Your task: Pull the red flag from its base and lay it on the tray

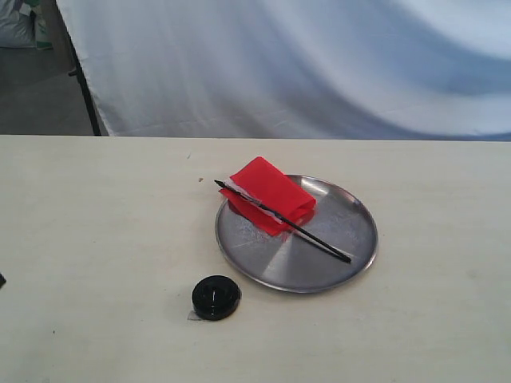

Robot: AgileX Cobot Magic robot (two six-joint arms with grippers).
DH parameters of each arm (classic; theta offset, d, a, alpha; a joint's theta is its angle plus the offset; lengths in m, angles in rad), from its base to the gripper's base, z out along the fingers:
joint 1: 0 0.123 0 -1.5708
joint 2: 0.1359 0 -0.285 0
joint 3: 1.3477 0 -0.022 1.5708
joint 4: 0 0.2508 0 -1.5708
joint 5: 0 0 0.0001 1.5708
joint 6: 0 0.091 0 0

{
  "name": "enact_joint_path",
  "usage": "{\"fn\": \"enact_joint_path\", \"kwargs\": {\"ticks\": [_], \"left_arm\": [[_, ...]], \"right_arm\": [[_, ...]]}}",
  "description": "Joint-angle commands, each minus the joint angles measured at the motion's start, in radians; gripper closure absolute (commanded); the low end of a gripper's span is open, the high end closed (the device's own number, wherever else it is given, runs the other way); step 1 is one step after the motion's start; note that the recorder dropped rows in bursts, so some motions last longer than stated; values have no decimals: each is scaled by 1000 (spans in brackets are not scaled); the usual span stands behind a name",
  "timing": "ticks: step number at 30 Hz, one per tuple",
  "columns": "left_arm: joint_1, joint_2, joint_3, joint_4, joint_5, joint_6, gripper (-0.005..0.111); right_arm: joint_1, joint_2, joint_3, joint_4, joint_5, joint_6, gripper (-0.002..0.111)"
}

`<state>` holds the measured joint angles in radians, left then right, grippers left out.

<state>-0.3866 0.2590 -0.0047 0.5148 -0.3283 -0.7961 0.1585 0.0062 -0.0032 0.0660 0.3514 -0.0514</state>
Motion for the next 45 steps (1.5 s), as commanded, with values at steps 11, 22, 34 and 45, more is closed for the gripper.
{"fn": "enact_joint_path", "kwargs": {"ticks": [11, 22, 34, 45], "left_arm": [[-6, -5, 5, -338, 278, 355, 107], [-6, -5, 5, -638, 328, 687, 107], [-6, -5, 5, -597, 345, 687, 107], [-6, -5, 5, -597, 390, 687, 107]], "right_arm": [[-6, -6, 3, -4, -2, -4, 109], [-6, -6, 3, -4, -2, -4, 109], [-6, -6, 3, -4, -2, -4, 109], [-6, -6, 3, -4, -2, -4, 109]]}}
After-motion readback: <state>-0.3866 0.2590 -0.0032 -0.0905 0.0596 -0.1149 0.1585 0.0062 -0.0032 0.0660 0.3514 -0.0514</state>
